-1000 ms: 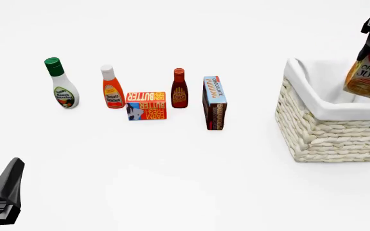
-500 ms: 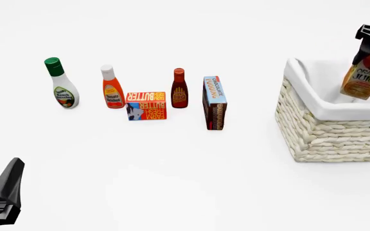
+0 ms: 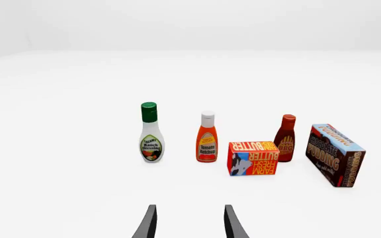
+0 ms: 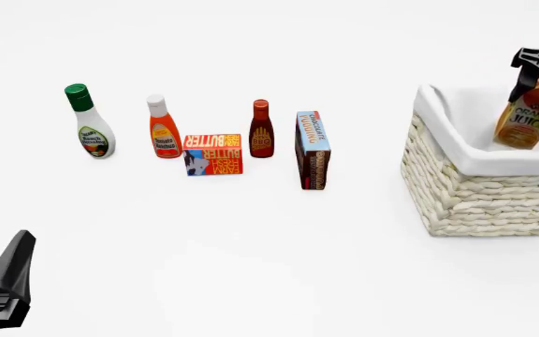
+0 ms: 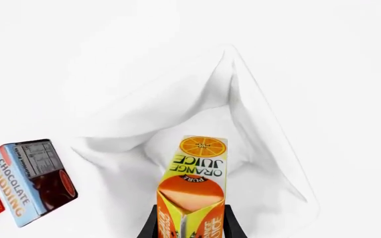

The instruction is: Pick the orange juice and place it in the basket.

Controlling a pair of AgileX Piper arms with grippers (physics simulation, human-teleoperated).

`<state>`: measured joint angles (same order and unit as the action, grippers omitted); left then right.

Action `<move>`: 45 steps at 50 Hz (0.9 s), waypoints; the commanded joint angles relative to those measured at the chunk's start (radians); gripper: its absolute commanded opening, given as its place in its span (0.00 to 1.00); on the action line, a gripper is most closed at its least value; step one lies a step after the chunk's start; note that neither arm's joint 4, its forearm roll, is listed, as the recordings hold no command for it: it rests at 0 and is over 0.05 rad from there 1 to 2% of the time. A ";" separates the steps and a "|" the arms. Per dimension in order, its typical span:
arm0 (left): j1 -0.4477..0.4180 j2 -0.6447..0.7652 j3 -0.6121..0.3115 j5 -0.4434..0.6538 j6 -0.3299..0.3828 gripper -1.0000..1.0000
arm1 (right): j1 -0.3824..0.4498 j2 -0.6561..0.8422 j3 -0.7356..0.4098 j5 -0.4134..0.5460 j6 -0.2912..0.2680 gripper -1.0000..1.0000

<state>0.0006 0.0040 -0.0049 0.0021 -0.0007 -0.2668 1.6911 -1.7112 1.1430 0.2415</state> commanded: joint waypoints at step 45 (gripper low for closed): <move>0.000 0.000 0.000 0.000 0.000 1.00 | -0.004 0.053 0.120 -0.119 -0.007 0.00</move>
<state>0.0006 0.0040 -0.0049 0.0021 -0.0007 -0.2651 1.7476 -1.6046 1.0386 0.2216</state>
